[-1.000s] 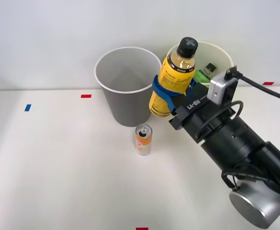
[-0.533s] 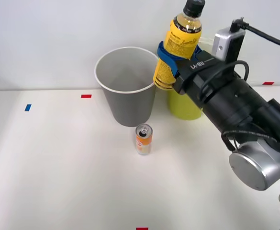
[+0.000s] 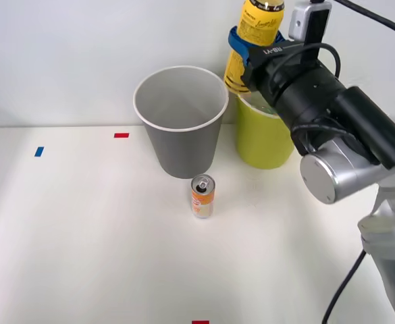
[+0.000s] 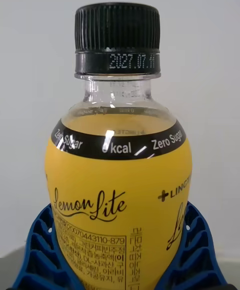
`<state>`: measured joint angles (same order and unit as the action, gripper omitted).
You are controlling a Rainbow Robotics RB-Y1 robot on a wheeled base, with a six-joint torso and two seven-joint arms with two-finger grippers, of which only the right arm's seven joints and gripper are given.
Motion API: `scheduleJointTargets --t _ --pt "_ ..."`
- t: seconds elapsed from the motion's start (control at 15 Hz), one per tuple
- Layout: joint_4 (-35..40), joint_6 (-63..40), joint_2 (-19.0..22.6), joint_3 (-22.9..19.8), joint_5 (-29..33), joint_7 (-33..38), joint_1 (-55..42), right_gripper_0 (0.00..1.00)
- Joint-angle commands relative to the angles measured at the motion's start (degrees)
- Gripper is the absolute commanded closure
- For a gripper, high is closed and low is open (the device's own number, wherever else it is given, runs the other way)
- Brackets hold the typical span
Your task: Put cans in the gray bin, plastic bottles in the light green bin
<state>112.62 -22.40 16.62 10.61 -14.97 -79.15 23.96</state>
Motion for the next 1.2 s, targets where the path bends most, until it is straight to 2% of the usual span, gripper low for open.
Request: scheduleJointTargets --t 0.07,0.33,0.53,1.13,1.2 --pt "-5.74 0.08 -0.71 -1.91 1.61 0.49 4.25 1.00" --pt "-13.21 0.17 -0.18 -3.49 3.63 1.45 8.91 1.00" --pt "-17.61 0.17 1.75 -4.02 3.89 2.33 11.46 1.00" --pt "-17.96 0.17 5.53 -4.02 3.45 4.00 11.54 1.00" --pt "-17.96 0.17 5.71 -4.02 3.54 4.26 11.46 0.91"
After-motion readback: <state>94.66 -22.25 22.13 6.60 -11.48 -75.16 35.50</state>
